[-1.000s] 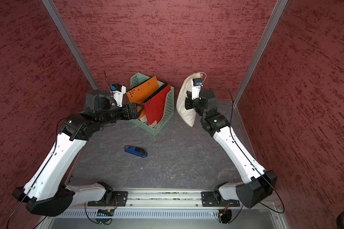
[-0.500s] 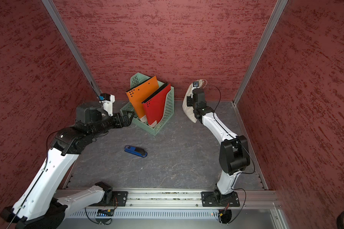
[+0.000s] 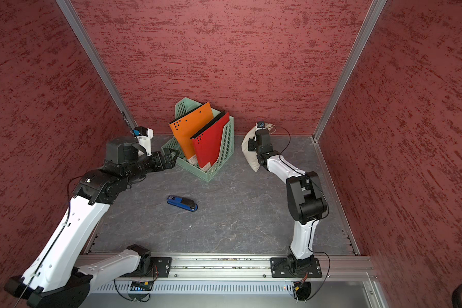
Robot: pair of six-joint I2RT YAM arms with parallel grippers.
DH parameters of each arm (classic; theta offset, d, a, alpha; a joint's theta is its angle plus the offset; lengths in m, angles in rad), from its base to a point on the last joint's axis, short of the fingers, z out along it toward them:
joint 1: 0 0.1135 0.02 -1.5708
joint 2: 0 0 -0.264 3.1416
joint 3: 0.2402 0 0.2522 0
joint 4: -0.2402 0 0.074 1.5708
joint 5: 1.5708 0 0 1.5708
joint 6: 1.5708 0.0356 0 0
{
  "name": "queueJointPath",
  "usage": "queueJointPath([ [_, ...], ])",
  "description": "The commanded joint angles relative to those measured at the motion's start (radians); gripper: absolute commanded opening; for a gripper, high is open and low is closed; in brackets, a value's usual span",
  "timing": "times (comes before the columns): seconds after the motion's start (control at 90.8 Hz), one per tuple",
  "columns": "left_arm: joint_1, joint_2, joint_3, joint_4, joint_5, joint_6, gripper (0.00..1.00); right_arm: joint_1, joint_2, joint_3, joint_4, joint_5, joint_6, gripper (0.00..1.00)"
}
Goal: Close the soil bag
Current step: Place the soil bag at the center of the board.
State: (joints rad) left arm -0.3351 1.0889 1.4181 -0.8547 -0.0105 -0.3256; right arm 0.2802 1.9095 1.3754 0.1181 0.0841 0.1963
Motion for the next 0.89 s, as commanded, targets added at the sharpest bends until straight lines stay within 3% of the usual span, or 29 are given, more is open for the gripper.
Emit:
queueJointPath([
  [0.0,0.028,0.019,-0.018,0.048,0.047,-0.007,1.00,-0.008,-0.004,-0.003,0.074,-0.109,0.101,0.00],
  [0.198,0.050,0.062,-0.002,0.070,0.089,-0.008,1.00,-0.049,0.045,0.014,-0.091,-0.169,0.291,0.00],
  [0.342,0.067,0.065,-0.032,0.094,0.107,-0.002,1.00,-0.057,0.064,0.061,-0.221,-0.185,0.313,0.00],
  [0.496,0.080,0.062,-0.077,0.139,0.132,-0.022,1.00,-0.065,0.066,0.092,-0.324,-0.206,0.307,0.20],
  [0.606,0.084,0.065,-0.094,0.167,0.138,-0.025,1.00,-0.070,0.028,0.083,-0.378,-0.209,0.281,0.52],
  [0.782,0.089,0.043,-0.149,0.233,0.100,-0.009,1.00,-0.078,-0.074,0.089,-0.509,-0.209,0.211,0.95],
  [0.881,0.093,0.033,-0.185,0.250,0.066,-0.006,1.00,-0.083,-0.138,0.083,-0.598,-0.220,0.162,0.98],
])
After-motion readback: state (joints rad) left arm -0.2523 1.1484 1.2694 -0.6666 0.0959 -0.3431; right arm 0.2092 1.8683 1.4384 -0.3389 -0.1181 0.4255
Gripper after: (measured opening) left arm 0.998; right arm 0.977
